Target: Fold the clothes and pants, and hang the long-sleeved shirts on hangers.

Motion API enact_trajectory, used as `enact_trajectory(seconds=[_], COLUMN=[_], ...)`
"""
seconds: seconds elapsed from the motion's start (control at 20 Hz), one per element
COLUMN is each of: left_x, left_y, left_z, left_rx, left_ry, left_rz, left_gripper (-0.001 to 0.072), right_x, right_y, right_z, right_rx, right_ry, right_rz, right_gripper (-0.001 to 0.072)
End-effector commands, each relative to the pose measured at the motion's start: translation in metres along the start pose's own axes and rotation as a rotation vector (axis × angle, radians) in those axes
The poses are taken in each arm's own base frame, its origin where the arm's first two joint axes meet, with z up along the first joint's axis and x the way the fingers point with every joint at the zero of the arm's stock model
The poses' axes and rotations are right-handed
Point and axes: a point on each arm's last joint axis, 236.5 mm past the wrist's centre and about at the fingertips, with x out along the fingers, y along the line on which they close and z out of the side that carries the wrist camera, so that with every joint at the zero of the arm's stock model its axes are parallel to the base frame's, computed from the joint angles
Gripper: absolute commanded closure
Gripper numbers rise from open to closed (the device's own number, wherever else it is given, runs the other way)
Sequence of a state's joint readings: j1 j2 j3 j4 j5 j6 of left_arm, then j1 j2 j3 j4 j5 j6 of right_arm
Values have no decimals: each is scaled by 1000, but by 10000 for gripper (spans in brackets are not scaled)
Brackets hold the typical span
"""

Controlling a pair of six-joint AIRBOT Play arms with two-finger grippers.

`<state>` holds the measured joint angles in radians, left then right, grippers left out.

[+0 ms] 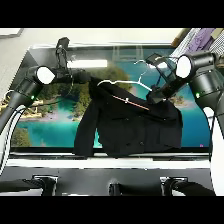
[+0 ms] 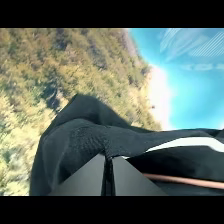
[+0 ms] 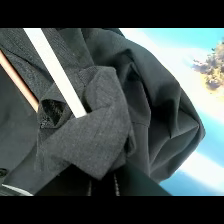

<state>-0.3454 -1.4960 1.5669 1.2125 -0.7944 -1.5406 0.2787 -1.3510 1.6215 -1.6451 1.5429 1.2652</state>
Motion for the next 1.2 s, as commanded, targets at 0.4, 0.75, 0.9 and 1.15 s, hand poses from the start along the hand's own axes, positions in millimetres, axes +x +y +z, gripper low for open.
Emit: enact_trajectory(seconds=[0.4,0.75,0.9,1.15], left_x=[-100,-77,-35,-15], left_y=[-58,-84,-112,-148], left_z=[82,-40,-90,-119], left_rx=[181,218,240,279], left_ry=[-134,213,245,232], left_rz=[-57,-108,-153,-207], left_gripper=[678,677,677,347], right_x=[21,0,-29,-66], right_y=[18,1,-3,-6], right_z=[34,46,45,39], right_rx=[82,203,215,222], right_ry=[-42,-141,-207,-286], right_rz=[-104,-167,-173,-178], right_gripper=[672,672,672,672])
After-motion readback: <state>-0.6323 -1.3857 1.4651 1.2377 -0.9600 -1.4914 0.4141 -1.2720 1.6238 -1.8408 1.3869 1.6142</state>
